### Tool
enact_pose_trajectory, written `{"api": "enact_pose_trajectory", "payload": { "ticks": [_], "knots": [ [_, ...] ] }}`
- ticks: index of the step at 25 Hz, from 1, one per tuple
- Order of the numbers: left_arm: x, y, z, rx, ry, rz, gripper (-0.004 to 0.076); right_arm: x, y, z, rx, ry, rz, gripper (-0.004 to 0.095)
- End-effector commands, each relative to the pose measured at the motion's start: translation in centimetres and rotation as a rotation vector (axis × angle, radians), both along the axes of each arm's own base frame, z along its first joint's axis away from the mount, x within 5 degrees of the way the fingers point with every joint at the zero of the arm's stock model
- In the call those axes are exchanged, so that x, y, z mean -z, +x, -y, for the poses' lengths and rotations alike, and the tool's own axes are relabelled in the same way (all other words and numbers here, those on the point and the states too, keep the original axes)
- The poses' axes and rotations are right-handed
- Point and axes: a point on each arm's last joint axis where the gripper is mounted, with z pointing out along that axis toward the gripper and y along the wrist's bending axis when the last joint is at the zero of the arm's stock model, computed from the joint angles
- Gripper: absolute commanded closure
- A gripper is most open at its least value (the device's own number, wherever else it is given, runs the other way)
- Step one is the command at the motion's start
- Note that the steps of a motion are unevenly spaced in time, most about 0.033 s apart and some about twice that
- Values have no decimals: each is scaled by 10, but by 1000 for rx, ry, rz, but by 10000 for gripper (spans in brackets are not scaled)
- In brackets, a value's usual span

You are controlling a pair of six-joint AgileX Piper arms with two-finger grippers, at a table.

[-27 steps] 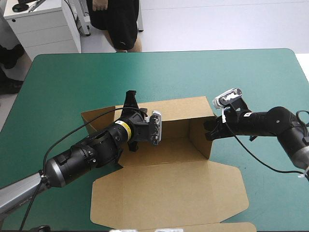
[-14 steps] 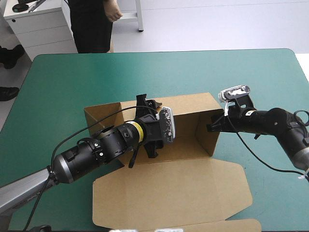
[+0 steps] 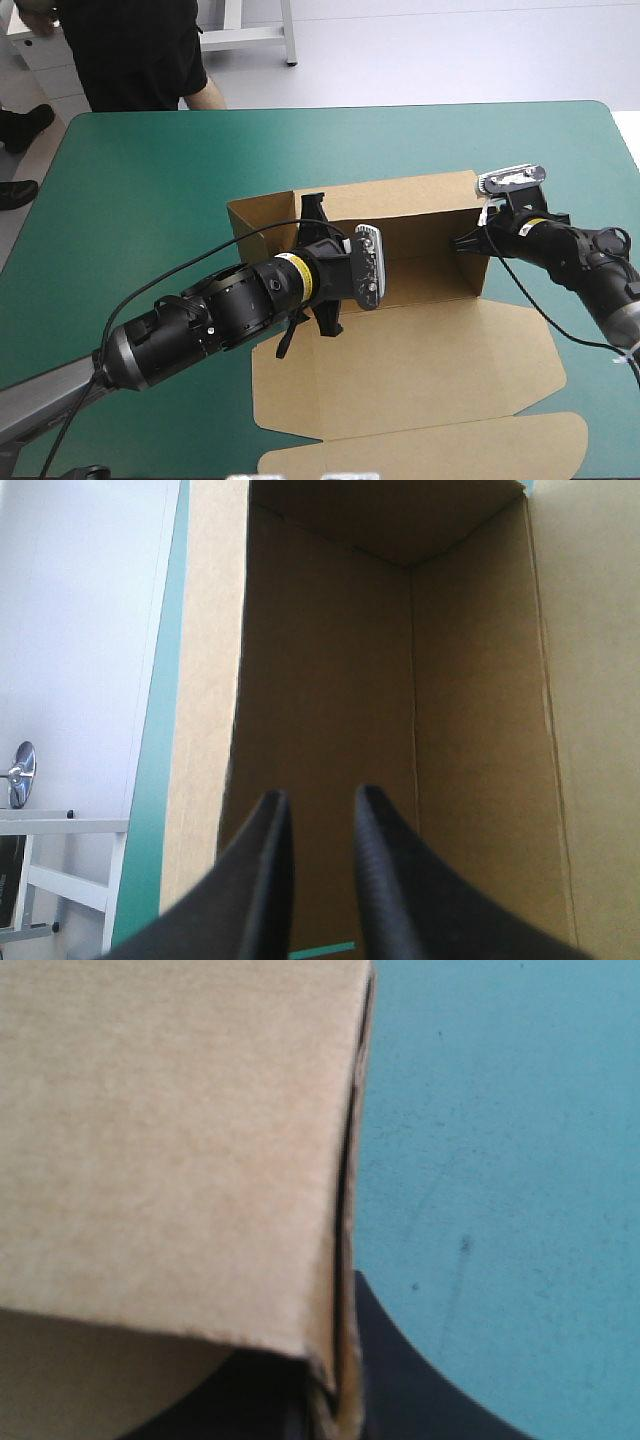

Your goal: Fold the box

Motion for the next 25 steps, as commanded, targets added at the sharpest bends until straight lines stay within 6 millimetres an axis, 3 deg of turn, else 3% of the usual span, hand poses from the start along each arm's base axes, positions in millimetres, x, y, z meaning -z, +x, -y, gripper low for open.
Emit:
{"api": "enact_pose_trajectory", "payload": {
  "ticks": [1, 4, 7, 13, 17, 20, 25],
  "knots": [
    [-29, -8, -10, 29, -61, 72, 703, -18, 0, 3, 10, -2, 89, 928],
    [-27, -8, -17, -27, 20, 8, 705, -18, 0, 3, 11, 4, 88, 928],
    [-38, -14, -23, -13, 76, -78, 705, -18, 0, 2, 5, 6, 89, 928],
    [-82, -32, -31, 73, -6, -220, 705, -17, 0, 2, 2, 3, 79, 928],
    [-110, -39, -47, 97, -36, -309, 705, -16, -1, 2, 0, 3, 69, 928],
    [-135, -16, -80, -95, -130, -293, 705, -15, -2, 2, -3, 1, 52, 928],
    [-144, 25, -133, -457, -313, -339, 706, -14, -2, 2, -5, 0, 44, 928]
  ]
}}
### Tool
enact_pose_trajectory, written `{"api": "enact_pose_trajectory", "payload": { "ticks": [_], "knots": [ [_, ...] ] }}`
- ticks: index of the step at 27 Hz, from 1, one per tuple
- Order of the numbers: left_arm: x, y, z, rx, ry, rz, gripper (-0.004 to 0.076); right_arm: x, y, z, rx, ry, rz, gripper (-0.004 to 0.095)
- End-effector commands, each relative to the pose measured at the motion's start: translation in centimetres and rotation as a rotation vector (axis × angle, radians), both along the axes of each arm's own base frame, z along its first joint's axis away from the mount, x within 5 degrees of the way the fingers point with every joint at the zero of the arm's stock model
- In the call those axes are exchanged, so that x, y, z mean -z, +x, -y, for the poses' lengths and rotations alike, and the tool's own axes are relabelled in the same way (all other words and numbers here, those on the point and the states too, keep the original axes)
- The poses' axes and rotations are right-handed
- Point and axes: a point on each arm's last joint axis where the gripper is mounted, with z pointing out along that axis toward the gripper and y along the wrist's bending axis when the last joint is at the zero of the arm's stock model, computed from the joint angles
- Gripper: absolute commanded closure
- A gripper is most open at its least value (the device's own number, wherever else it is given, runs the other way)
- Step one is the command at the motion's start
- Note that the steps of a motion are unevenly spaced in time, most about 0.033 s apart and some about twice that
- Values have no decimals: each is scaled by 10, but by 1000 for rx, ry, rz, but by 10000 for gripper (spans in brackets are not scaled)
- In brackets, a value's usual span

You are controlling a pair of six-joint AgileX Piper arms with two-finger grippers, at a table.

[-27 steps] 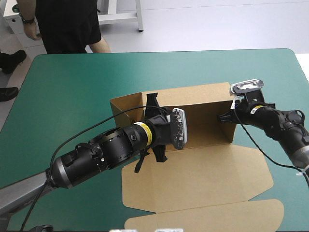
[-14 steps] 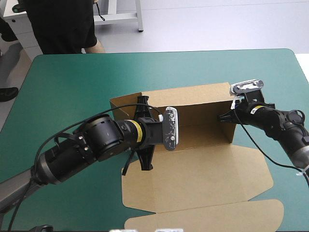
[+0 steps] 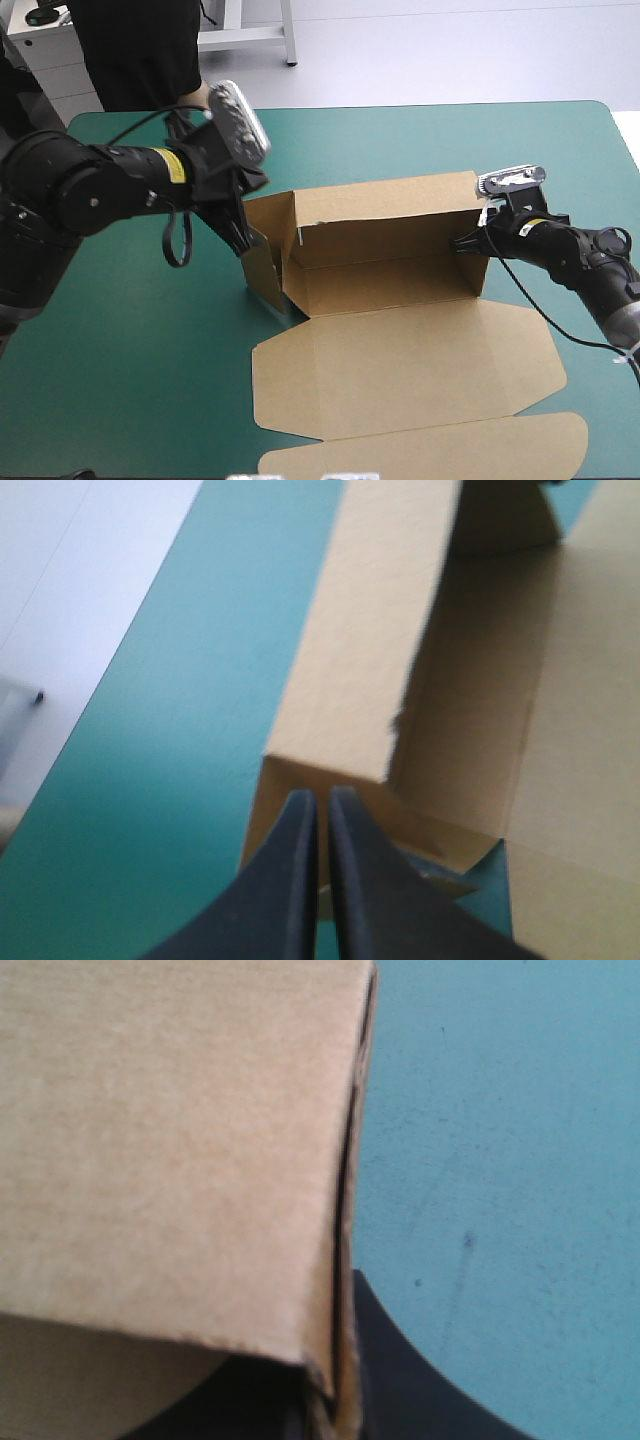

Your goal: Fold the box

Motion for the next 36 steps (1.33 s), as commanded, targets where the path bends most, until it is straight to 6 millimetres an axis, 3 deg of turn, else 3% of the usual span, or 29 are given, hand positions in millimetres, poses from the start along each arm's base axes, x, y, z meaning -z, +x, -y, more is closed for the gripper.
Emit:
{"api": "enact_pose_trajectory", "payload": {
  "ticks": [1, 3, 5, 7, 12, 17, 29, 32, 36],
  "knots": [
    [-14, 6, -42, -224, -93, -38, 706, -15, -2, 2, -2, -8, 54, 928],
    [-22, 9, -83, -409, -138, -15, 717, -14, -2, 2, -3, -9, 49, 928],
    [-32, -3, -106, -508, -190, 19, 717, -14, -2, 2, -4, -9, 45, 928],
    [-40, -20, -120, -565, -222, 56, 717, -14, -2, 2, -4, -9, 45, 928],
    [-36, -42, -128, -582, -240, 104, 717, -14, -2, 2, -4, -9, 45, 928],
    [-1, -49, -129, -607, -271, 89, 717, -14, -2, 2, -4, -9, 44, 928],
    [109, -63, -142, -751, -245, 38, 717, -14, -2, 2, -5, -13, 43, 928],
    [125, -65, -142, -746, -246, 14, 717, -14, -3, 2, -6, -13, 37, 928],
    [132, -65, -141, -747, -239, 0, 717, -18, -8, 2, -18, -15, 12, 927]
  ]
}}
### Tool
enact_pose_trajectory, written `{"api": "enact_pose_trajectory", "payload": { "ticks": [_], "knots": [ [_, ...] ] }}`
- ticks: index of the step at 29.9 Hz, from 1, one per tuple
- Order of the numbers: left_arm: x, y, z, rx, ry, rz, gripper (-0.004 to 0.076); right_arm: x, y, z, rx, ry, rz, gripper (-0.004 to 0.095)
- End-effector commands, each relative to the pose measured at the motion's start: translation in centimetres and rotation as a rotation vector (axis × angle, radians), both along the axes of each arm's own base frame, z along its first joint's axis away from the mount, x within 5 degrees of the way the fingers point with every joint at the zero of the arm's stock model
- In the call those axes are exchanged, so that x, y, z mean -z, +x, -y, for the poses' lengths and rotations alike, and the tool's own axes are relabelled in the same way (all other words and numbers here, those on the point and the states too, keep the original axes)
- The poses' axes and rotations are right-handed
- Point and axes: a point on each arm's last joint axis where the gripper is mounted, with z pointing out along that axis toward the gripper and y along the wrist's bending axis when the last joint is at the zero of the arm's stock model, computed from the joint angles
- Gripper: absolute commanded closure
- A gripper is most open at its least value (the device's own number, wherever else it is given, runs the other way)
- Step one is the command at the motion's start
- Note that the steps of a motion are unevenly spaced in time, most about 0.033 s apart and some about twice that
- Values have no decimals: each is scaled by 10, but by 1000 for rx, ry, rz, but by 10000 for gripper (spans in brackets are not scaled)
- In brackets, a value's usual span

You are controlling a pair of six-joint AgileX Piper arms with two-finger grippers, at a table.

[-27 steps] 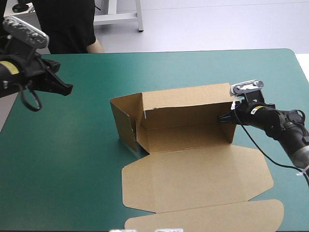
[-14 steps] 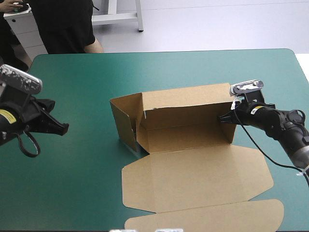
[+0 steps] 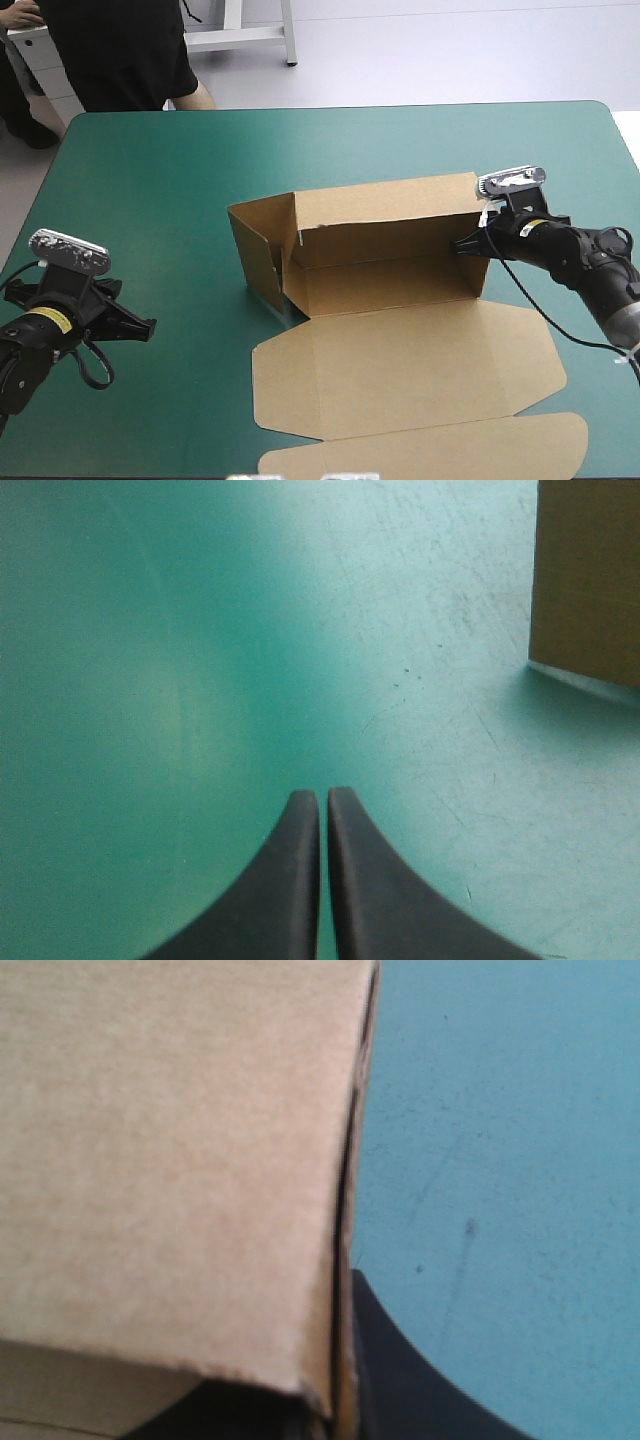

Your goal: Fold the box

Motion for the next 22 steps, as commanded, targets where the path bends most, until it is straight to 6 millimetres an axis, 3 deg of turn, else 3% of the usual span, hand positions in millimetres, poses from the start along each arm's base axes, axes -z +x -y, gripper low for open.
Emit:
{"api": "enact_pose_trajectory", "payload": {
  "ticks": [1, 11, 17, 22],
  "knots": [
    [-12, 2, 1, 2, -28, 101, 717, -21, -8, 2, -16, -11, 26, 926],
    [-21, 7, 3, 15, -47, 210, 717, -66, -13, -3, -81, -9, -203, 926],
    [-21, 7, 2, 14, -42, 215, 717, -62, -6, -4, -113, -57, -401, 927],
    [-21, 7, 3, 16, -41, 215, 717, -43, 11, -6, -107, -64, -471, 927]
  ]
}}
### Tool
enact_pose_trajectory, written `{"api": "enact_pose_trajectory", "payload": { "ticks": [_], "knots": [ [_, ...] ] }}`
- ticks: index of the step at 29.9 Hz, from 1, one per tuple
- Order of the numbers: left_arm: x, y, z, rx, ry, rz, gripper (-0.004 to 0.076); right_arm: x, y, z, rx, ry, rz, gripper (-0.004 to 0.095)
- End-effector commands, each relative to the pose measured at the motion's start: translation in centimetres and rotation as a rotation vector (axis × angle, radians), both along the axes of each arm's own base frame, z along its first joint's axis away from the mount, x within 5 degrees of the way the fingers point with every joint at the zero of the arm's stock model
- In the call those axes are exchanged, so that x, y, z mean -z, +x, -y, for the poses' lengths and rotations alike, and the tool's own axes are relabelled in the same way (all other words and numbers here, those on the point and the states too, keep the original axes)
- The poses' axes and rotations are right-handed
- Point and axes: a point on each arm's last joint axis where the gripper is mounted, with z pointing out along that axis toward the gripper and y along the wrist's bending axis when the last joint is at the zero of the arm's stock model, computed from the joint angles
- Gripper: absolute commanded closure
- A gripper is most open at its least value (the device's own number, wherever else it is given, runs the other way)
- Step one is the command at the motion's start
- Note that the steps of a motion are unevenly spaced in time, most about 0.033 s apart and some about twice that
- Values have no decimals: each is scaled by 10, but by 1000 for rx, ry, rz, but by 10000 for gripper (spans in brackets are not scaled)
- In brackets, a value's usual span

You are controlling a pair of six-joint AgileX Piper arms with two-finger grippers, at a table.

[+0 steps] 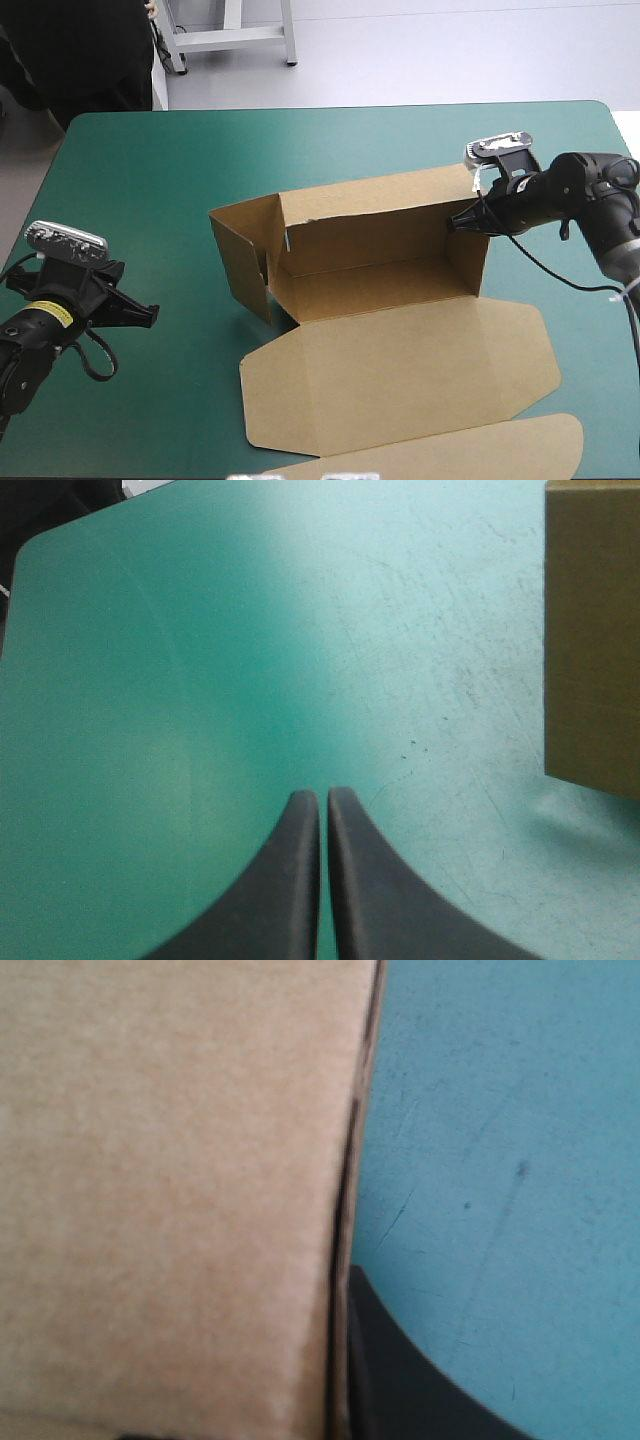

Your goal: Fold the box

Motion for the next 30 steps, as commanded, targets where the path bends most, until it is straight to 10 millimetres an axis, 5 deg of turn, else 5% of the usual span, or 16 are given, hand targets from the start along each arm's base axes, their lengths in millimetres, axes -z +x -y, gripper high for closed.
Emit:
{"api": "enact_pose_trajectory", "payload": {
  "ticks": [1, 8, 18, 23, 27, 30],
  "knots": [
    [-15, 1, 0, 4, -16, 98, 717, 9, -9, 3, -24, -44, -187, 926],
    [-16, 1, 1, 6, -18, 110, 716, 41, 17, 0, -14, -51, -273, 926],
    [-17, 2, 1, 7, -23, 123, 717, 52, 66, -6, 1, -32, -62, 900],
    [-17, 2, 1, 9, -20, 130, 717, 39, 76, -6, -8, -35, 50, 619],
    [-17, 2, 1, 10, -22, 129, 717, 22, 79, -8, 1, -6, 94, 268],
    [-17, 2, 1, 10, -22, 129, 717, 4, 76, -9, -10, 2, 85, 188]
  ]
}}
